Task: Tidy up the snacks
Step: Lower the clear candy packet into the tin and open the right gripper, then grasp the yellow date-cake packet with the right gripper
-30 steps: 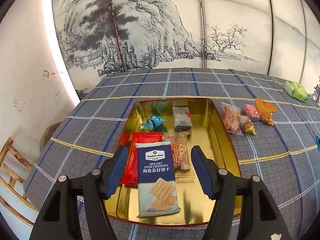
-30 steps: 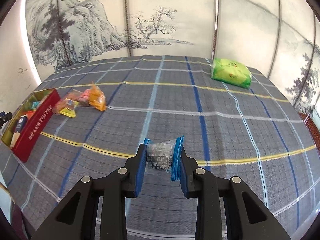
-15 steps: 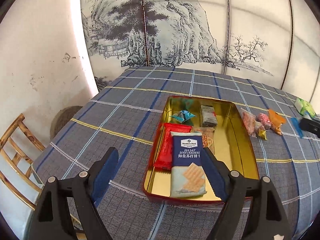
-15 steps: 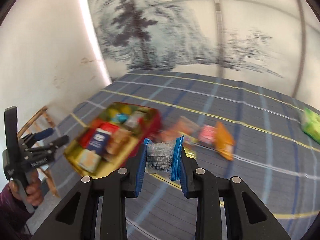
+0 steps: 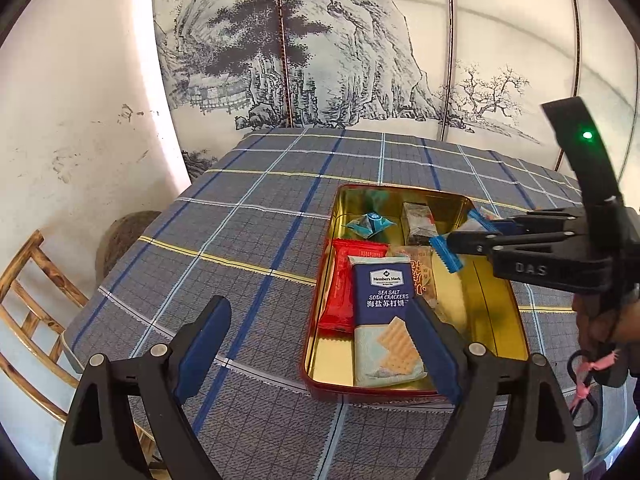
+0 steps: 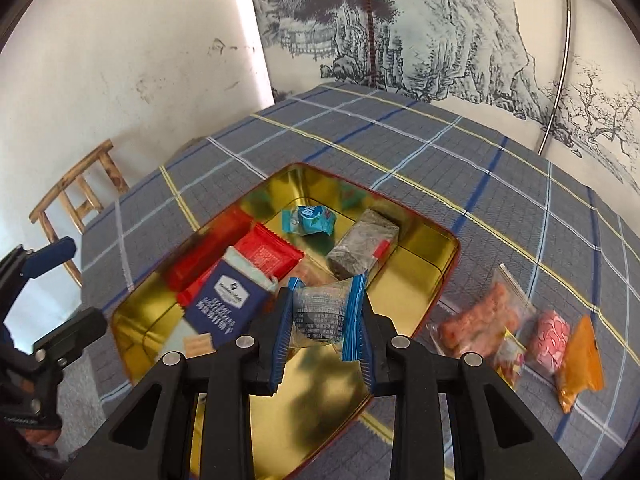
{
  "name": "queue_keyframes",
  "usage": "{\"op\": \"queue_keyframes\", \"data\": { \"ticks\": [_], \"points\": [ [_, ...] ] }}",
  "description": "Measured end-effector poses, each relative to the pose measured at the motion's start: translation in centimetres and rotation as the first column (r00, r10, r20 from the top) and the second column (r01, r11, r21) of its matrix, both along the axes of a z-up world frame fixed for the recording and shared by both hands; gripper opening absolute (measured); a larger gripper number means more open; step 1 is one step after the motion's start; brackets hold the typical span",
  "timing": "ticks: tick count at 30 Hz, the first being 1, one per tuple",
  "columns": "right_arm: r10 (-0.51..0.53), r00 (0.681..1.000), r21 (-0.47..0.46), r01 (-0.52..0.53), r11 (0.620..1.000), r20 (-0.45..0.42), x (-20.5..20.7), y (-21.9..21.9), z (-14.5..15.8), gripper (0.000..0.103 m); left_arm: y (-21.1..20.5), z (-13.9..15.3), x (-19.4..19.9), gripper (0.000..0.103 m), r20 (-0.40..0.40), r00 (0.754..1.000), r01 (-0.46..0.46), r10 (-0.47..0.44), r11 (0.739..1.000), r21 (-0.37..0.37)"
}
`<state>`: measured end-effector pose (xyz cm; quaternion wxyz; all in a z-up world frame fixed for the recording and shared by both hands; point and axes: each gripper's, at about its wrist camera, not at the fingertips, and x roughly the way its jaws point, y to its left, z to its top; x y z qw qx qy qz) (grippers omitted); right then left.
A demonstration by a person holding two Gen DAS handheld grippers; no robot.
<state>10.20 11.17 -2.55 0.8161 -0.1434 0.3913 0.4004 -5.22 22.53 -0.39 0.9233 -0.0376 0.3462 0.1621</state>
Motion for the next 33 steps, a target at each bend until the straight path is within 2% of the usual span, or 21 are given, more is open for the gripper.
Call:
{"op": "queue_keyframes", "data": {
  "ticks": [6, 10, 14, 17, 20, 24, 27, 30, 33],
  "points": [
    [0.015, 1.0, -0.067, -0.015, 0.998, -0.006, 0.9, 1.3, -1.3, 0.031, 0.1, -0.4, 0.6, 0.086, -0.016, 1.0, 0.013, -0.013, 1.0, 0.003],
    [0.028, 0.999, -0.074, -0.03, 0.997, -0.016, 1.4, 1.6, -1.4, 0.031, 0.1, -0.6, 0.7, 0.086, -0.02, 1.0, 0.019, -0.019, 1.0, 0.008],
    [0.022, 0.999, 0.014, -0.022, 1.0, -0.023, 2.0, 0.8, -0.6, 0.032, -0.2, -0.9, 1.0, 0.088, -0.03, 0.999, 0.035, -0.035, 0.999, 0.001],
    [-0.025, 1.0, 0.104, 0.027, 0.994, -0.019, 2.7, -1.6, 1.1, 0.032, -0.4, -0.9, 1.1, 0.088, -0.029, 0.999, 0.044, -0.043, 0.999, 0.011],
    [-0.119, 0.993, 0.075, 0.117, 0.99, 0.016, 2.8, -5.7, 1.8, 0.032, -0.4, -0.6, 0.9, 0.088, -0.018, 0.998, 0.054, -0.054, 0.999, 0.006],
    [-0.205, 0.979, -0.035, 0.205, 0.978, -0.001, 2.8, -10.4, -0.7, 0.032, -0.3, -0.4, 0.8, 0.091, 0.001, 0.998, 0.067, -0.067, 0.998, -0.004],
    [-0.251, 0.967, -0.034, 0.25, 0.968, -0.036, 3.0, -12.6, -2.3, 0.032, -0.5, -0.6, 1.0, 0.091, -0.005, 0.997, 0.077, -0.077, 0.997, -0.01],
    [-0.263, 0.963, 0.003, 0.264, 0.964, -0.064, 4.1, -12.8, -2.8, 0.032, -0.8, -1.0, 1.3, 0.091, -0.028, 0.996, 0.086, -0.087, 0.996, -0.012],
    [-0.307, 0.944, 0.028, 0.312, 0.95, -0.12, 5.9, -12.4, -3.5, 0.032, -0.9, -1.0, 1.4, 0.091, -0.026, 0.996, 0.087, -0.088, 0.996, -0.005]
  ]
}}
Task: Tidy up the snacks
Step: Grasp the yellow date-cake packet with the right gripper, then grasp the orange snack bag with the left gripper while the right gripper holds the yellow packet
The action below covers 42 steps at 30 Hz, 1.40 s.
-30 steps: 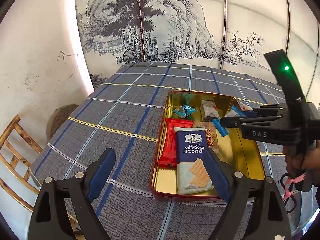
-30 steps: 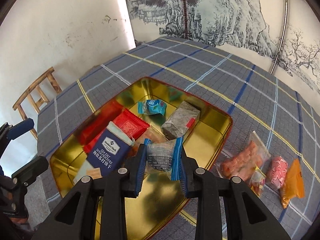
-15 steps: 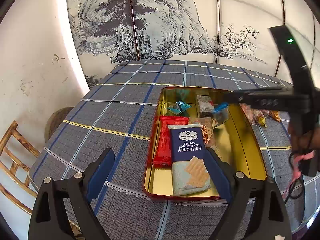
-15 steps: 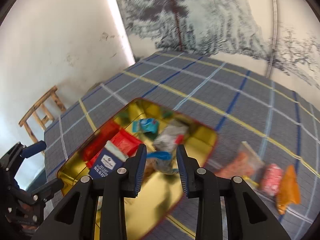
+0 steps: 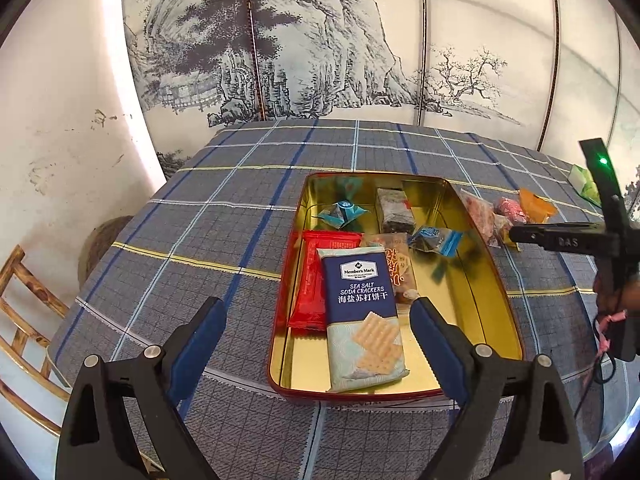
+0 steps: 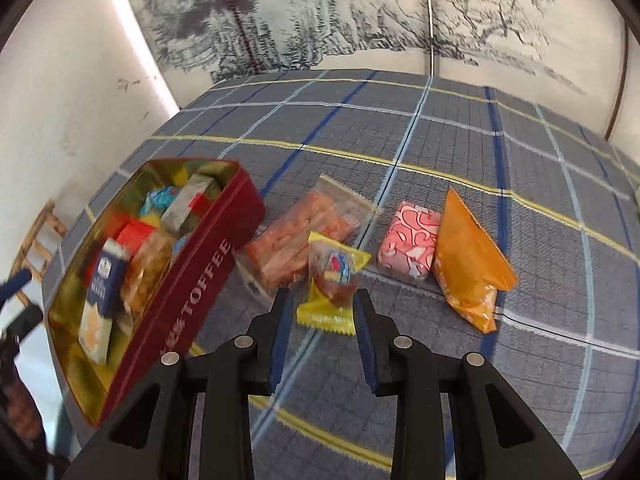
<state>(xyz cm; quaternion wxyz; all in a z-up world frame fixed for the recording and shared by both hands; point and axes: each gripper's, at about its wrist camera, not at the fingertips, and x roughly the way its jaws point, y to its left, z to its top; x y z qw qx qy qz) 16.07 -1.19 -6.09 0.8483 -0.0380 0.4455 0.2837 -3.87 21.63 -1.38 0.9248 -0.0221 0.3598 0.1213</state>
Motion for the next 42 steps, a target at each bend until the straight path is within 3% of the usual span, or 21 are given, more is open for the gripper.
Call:
{"op": "queue_keyframes", "data": {
  "ticks": [7, 12, 17, 22, 28, 33, 36, 40, 42],
  "points": [
    [-0.031, 0.999, -0.016, 0.03, 0.999, -0.027, 2.3, 1.0, -1.8, 0.032, -0.4, 0.0, 0.3, 0.091, -0.003, 1.0, 0.011, -0.011, 1.0, 0.019],
    [-0.013, 1.0, -0.042, 0.014, 0.999, 0.019, 0.6, 0.4, -1.4, 0.027, -1.1, 0.2, 0.1, 0.091, -0.004, 1.0, 0.021, -0.021, 0.999, 0.04],
    [-0.068, 0.997, -0.004, 0.068, 0.998, 0.042, -3.3, -4.9, -0.3, 0.027, -3.0, 1.3, -0.6, 0.091, 0.015, 0.998, 0.067, -0.068, 0.995, 0.076],
    [-0.198, 0.975, -0.08, 0.206, 0.975, 0.103, -5.8, -12.9, 0.1, 0.027, -5.9, 3.1, -0.7, 0.091, 0.04, 0.984, 0.166, -0.171, 0.981, 0.102],
    [-0.308, 0.944, -0.154, 0.325, 0.933, 0.121, -6.4, -20.4, -0.8, 0.027, -10.7, 4.9, 0.8, 0.092, 0.024, 0.942, 0.329, -0.334, 0.936, 0.126],
    [-0.308, 0.943, -0.134, 0.324, 0.937, 0.126, -6.7, -22.5, -1.7, 0.028, -14.7, 6.8, 4.7, 0.092, 0.002, 0.873, 0.485, -0.487, 0.869, 0.099],
    [-0.3, 0.944, -0.112, 0.316, 0.942, 0.138, -6.9, -22.8, -1.8, 0.028, -18.0, 7.1, 8.4, 0.092, -0.041, 0.809, 0.587, -0.587, 0.802, 0.106],
    [-0.298, 0.947, -0.067, 0.307, 0.949, 0.12, -6.7, -23.2, -1.9, 0.028, -22.0, 5.7, 12.8, 0.092, -0.1, 0.741, 0.671, -0.664, 0.728, 0.139],
    [-0.297, 0.949, -0.049, 0.303, 0.952, 0.11, -6.7, -23.3, -2.0, 0.028, -23.9, 4.6, 14.5, 0.093, -0.128, 0.666, 0.745, -0.735, 0.648, 0.156]
  ]
}}
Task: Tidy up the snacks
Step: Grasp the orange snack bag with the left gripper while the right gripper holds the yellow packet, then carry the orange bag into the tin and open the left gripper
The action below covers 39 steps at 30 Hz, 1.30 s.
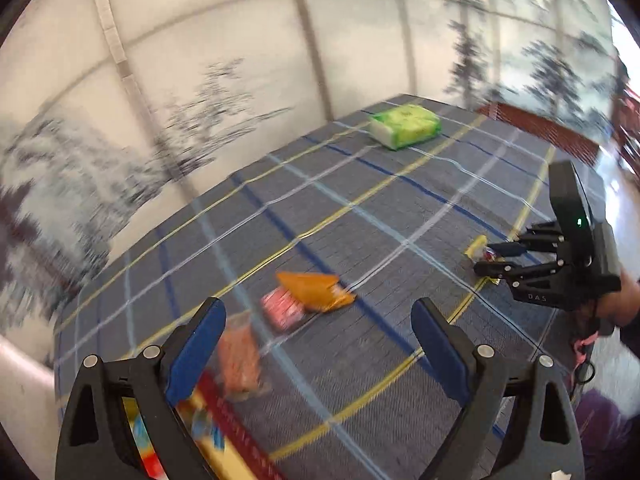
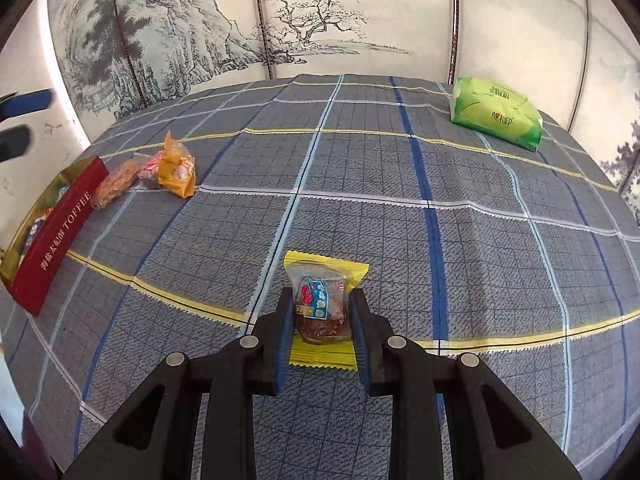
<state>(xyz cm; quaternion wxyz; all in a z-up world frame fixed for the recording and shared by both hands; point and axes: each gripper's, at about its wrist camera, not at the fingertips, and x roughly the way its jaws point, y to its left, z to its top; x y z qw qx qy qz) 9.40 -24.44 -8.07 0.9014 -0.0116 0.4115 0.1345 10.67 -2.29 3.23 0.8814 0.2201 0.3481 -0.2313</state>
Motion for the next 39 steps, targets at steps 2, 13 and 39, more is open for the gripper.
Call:
{"op": "queue_keyframes", "data": {
  "ticks": [2, 13, 39],
  "points": [
    [0.016, 1.0, 0.011, -0.016, 1.0, -0.002, -0.2, 0.1, 0.0, 0.028, -1.6, -1.6, 1.7, 0.093, -0.008, 0.997, 0.075, -0.075, 0.996, 0.054],
    [0.043, 0.999, 0.077, -0.042, 0.996, -0.012, -0.2, -0.4, -0.1, 0.028, -2.5, -8.9, 10.3, 0.064, -0.131, 0.99, 0.08, -0.056, 0.979, 0.187],
    [0.027, 0.999, 0.047, -0.026, 0.999, -0.022, 0.1, 0.1, -0.2, 0.028, 2.0, -1.9, -5.4, 0.034, -0.219, 0.946, -0.291, 0.237, 0.922, -0.256]
  ]
}}
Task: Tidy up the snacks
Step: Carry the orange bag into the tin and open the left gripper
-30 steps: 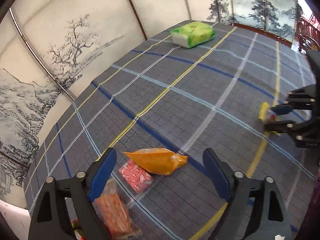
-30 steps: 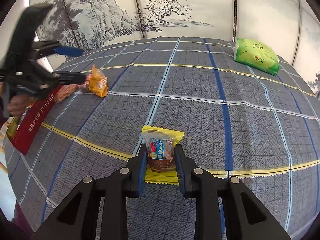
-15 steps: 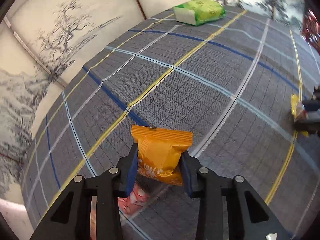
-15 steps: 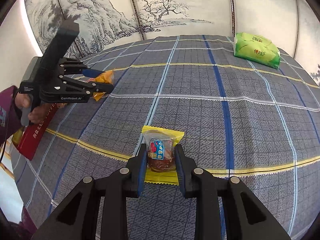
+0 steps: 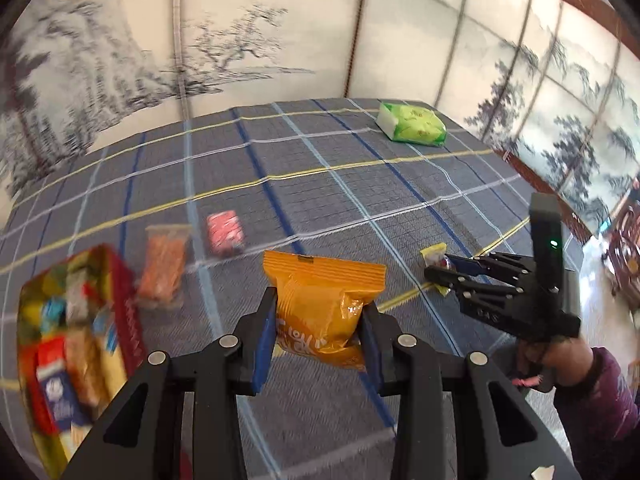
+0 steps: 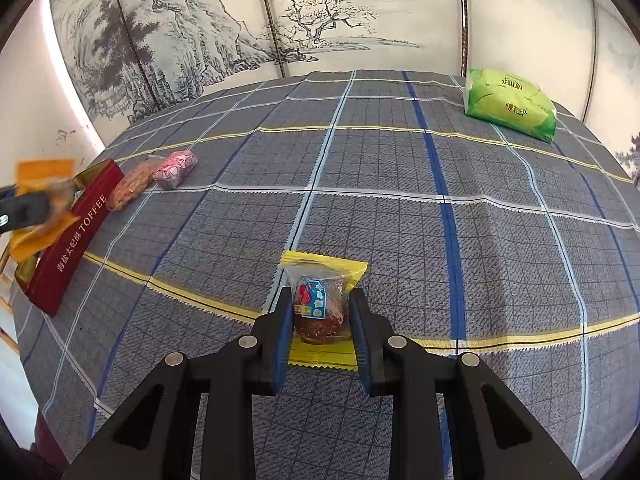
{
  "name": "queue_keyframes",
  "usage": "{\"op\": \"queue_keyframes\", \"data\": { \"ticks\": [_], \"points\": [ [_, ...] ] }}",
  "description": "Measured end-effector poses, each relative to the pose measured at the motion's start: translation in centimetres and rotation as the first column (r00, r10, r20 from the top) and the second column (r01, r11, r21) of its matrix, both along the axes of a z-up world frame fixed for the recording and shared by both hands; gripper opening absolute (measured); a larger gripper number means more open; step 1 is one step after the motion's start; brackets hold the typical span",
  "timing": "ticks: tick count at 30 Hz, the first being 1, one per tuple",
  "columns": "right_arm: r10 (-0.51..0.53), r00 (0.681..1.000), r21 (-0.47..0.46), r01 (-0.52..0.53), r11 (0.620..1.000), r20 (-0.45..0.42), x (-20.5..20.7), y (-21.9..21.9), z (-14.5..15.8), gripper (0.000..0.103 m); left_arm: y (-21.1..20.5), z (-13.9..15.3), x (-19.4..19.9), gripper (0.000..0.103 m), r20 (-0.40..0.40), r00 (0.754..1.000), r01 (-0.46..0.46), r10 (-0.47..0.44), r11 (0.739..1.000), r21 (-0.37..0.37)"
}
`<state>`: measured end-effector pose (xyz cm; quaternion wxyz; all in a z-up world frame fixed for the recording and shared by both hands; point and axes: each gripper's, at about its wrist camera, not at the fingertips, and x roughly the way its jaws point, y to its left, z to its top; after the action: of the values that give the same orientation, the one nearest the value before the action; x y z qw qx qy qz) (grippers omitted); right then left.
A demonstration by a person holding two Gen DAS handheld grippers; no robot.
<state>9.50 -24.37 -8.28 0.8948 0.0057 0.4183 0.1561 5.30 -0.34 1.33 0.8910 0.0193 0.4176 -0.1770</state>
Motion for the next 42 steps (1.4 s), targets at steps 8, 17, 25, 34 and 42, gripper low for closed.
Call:
{"op": "queue_keyframes", "data": {
  "ticks": [8, 17, 25, 34, 42],
  "points": [
    [-0.001, 1.0, -0.055, 0.001, 0.998, 0.011, -0.3, 0.8, 0.0, 0.028, 8.7, 0.7, -6.3, 0.034, 0.026, 0.984, -0.175, 0.175, 0.985, 0.0],
    [-0.003, 1.0, -0.098, 0.005, 0.995, 0.018, -0.3, 1.3, 0.0, 0.028, 15.5, -1.5, -8.1, 0.034, 0.033, 0.949, -0.315, 0.315, 0.949, 0.025],
    [-0.003, 1.0, -0.131, 0.006, 0.991, 0.023, -0.4, 1.7, 0.0, 0.028, 16.3, -2.1, -7.4, 0.034, 0.05, 0.949, -0.313, 0.312, 0.949, 0.021],
    [-0.003, 1.0, -0.137, 0.007, 0.99, 0.024, -0.5, 1.9, 0.0, 0.028, 15.4, -2.5, -5.7, 0.034, 0.083, 0.955, -0.289, 0.284, 0.956, 0.058],
    [-0.003, 1.0, -0.139, 0.007, 0.99, 0.024, -0.4, 1.9, 0.0, 0.028, 14.9, -3.6, -4.0, 0.035, 0.083, 0.955, -0.293, 0.286, 0.953, 0.079]
  ]
}}
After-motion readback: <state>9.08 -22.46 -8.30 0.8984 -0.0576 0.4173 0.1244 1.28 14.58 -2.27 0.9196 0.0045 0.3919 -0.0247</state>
